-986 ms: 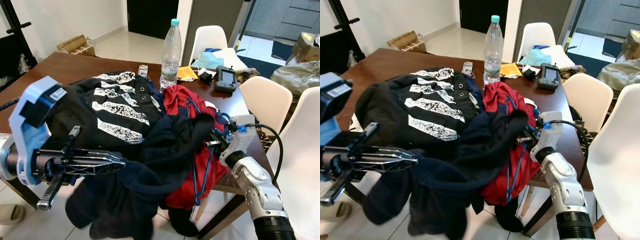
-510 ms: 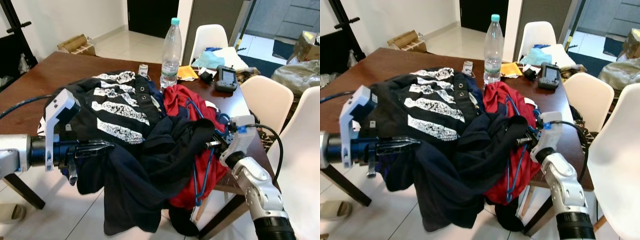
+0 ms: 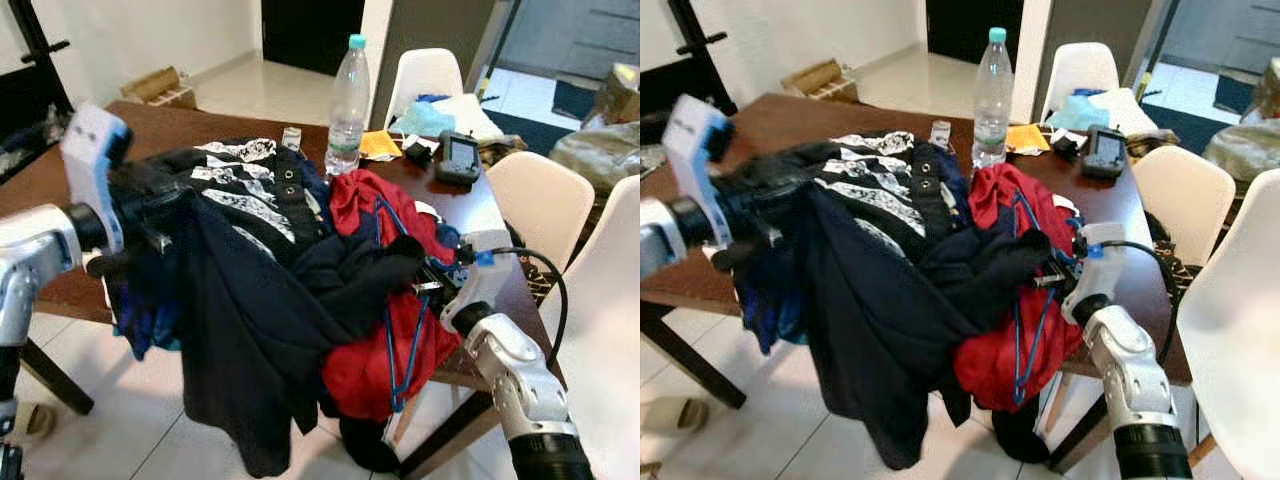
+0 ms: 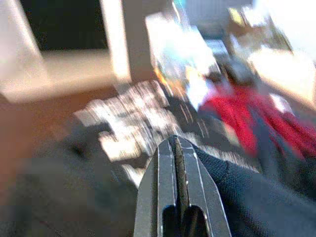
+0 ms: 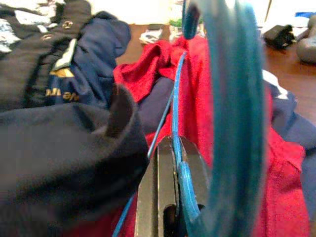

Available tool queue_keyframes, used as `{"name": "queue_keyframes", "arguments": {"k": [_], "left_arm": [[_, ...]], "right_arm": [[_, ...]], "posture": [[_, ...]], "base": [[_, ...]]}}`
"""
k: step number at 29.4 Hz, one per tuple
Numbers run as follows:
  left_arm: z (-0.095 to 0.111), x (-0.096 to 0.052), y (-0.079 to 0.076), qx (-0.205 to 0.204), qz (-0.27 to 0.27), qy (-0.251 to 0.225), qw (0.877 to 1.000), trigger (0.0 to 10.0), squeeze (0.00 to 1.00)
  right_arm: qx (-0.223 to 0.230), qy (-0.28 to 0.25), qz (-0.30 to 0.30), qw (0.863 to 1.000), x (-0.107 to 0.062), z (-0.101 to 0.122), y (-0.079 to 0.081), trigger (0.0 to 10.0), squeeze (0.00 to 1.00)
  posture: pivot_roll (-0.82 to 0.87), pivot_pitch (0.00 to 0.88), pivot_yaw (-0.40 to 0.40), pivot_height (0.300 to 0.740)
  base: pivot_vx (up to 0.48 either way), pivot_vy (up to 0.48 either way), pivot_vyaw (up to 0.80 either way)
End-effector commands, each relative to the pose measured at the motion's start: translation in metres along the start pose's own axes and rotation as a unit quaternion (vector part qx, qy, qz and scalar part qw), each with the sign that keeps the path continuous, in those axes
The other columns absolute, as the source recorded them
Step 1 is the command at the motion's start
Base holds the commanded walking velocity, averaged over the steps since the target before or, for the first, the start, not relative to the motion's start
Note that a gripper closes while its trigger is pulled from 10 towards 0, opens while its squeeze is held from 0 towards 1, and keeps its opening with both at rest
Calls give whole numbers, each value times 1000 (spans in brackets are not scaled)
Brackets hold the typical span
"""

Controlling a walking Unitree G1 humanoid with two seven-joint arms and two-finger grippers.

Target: Hang hanger

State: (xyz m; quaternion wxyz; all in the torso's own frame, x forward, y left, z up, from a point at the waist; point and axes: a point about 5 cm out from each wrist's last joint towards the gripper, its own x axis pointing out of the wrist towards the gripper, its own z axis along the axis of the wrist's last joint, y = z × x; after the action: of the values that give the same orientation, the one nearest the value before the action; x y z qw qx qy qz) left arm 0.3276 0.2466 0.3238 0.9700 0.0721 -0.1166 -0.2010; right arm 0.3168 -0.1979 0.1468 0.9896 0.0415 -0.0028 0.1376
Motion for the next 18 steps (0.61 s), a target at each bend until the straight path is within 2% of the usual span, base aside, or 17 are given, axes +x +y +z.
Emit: {"name": "queue_keyframes", "arguments": {"k": [1, 2, 4, 6, 7, 9, 11, 12, 13, 14, 17, 18], "left_arm": [[40, -2, 20, 33, 59, -84, 994, 10000, 0], [77, -1, 35, 54, 97, -147, 983, 10000, 0], [77, -1, 35, 54, 97, -147, 983, 10000, 0], [127, -3, 49, 78, 140, -222, 962, 10000, 0], [127, -3, 49, 78, 140, -222, 962, 10000, 0], [167, -7, 59, 106, 176, -264, 942, 10000, 0], [167, -7, 59, 106, 176, -264, 942, 10000, 0], [186, -12, 64, 126, 203, -276, 931, 10000, 0], [186, -12, 64, 126, 203, -276, 931, 10000, 0], [204, -21, 73, 147, 243, -284, 916, 10000, 0], [204, -21, 73, 147, 243, -284, 916, 10000, 0], [217, -30, 80, 160, 280, -289, 901, 10000, 0]], "right_arm": [[1, 4, -4, 1000, -1, -2, -1, 10000, 0], [1, 3, -5, 1000, 0, -2, -1, 10000, 0], [1, 3, -5, 1000, 0, -2, -1, 10000, 0], [3, 1, -5, 1000, 1, -2, -1, 10000, 0], [3, 1, -5, 1000, 1, -2, -1, 10000, 0], [5, 1, -6, 1000, 1, -3, 0, 10000, 0], [5, 1, -6, 1000, 1, -3, 0, 10000, 0], [6, 0, -6, 1000, 1, -3, 1, 10000, 0], [6, 0, -6, 1000, 1, -3, 1, 10000, 0], [7, 0, -6, 1000, 2, -4, 1, 10000, 0], [7, 0, -6, 1000, 2, -4, 1, 10000, 0], [8, 0, -6, 1000, 2, -4, 1, 10000, 0]], "posture": [[111, 67, -38, 740], [111, 67, -37, 740], [111, 67, -37, 740], [113, 64, -35, 740], [113, 64, -35, 740], [123, 61, -28, 740], [123, 61, -28, 740], [125, 60, -26, 740], [125, 60, -26, 740], [133, 61, -25, 740], [133, 61, -25, 740], [137, 61, -24, 740]], "base": [[0, 0, 0], [0, 0, 0], [0, 0, 0], [0, 0, 0], [0, 0, 0], [0, 0, 0], [0, 0, 0], [0, 0, 0], [0, 0, 0], [0, 0, 0], [0, 0, 0], [0, 0, 0]]}}
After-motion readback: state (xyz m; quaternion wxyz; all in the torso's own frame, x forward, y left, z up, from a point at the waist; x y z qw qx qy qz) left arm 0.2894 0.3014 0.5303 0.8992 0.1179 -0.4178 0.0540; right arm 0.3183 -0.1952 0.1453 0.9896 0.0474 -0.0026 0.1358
